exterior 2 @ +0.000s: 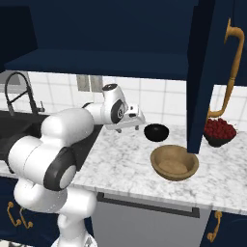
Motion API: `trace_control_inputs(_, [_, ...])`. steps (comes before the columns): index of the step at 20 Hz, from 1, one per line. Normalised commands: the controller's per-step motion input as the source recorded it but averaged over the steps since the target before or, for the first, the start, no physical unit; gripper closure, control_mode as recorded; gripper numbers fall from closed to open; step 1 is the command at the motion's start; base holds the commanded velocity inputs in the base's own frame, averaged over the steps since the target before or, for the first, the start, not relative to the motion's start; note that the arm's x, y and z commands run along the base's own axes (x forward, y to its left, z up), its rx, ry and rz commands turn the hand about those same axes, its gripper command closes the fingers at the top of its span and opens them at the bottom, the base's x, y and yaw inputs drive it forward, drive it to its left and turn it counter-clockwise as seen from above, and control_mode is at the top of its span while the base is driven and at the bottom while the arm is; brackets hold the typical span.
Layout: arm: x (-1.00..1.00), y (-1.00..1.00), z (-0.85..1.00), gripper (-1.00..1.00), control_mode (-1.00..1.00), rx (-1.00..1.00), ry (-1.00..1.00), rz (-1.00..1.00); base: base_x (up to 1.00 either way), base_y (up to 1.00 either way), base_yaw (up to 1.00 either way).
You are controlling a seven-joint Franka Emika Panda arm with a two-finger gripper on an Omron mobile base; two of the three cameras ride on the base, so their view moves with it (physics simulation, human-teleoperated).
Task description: Pick up the bowls on the counter and stack them on top of one another in the open cabinet. Place the smaller bowl on top of the larger bowl.
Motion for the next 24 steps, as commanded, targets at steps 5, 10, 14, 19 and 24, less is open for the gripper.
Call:
trace_control_inputs(5, [0.33, -0.38, -0.47, -1.0, -1.0, 0.0, 0.11, -0.01, 0.0, 0.0, 0.0])
trace_control_inputs(10, [0.27, -0.32, -0.07, -1.0, -1.0, 0.0, 0.0, 0.0, 0.0, 0.0, 0.0])
trace_control_inputs(14, [0.34, -0.19, -0.21, -1.0, -1.0, 0.0, 0.0, 0.0, 0.0, 0.0, 0.0])
trace_control_inputs(19, [0.48, 0.0, -0.32, -1.0, -1.0, 0.0, 0.0, 0.0, 0.0, 0.0, 0.0])
trace_control_inputs(24, [0.49, -0.1, -0.3, -1.0, -1.0, 0.0, 0.0, 0.0, 0.0, 0.0, 0.0])
